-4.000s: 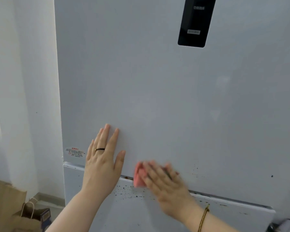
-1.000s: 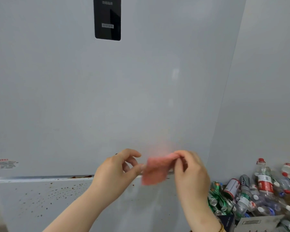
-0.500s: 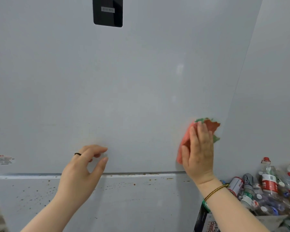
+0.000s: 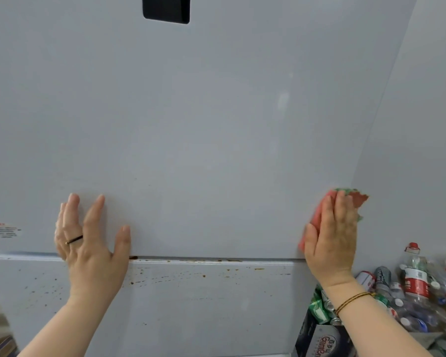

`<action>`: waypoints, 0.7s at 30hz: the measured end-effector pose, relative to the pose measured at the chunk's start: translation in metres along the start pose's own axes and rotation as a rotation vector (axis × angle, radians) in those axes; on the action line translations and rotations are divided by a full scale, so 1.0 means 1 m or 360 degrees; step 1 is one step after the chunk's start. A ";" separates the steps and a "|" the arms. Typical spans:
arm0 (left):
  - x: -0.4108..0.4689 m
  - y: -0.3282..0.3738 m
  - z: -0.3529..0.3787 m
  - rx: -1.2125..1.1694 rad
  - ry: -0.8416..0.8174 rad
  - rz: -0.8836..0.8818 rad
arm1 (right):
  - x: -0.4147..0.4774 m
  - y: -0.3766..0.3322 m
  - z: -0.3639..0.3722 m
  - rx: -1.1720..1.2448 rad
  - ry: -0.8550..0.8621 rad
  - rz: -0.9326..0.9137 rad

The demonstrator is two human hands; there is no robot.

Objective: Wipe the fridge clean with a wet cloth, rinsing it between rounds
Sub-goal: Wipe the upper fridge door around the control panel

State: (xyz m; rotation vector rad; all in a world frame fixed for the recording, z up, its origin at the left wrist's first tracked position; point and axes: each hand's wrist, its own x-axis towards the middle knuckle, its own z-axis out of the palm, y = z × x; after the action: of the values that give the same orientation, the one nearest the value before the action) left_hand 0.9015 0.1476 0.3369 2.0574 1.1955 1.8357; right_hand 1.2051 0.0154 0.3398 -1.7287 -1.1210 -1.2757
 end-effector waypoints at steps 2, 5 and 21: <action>0.001 -0.006 0.000 0.0008 -0.0006 0.0006 | 0.000 -0.037 0.007 0.0105 0.0081 0.0166; 0.004 -0.009 -0.001 0.0015 0.0016 0.0011 | -0.013 -0.112 0.027 0.0167 0.0078 -0.0155; 0.007 -0.039 -0.049 -0.0005 0.0090 -0.0287 | -0.006 -0.117 0.026 0.0168 0.0163 -0.0060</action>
State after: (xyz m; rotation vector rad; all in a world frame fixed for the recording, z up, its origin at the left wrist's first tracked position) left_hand 0.8393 0.1591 0.3325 1.8397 1.3426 1.8211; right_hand 1.1053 0.0817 0.3317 -1.5543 -1.1456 -1.2893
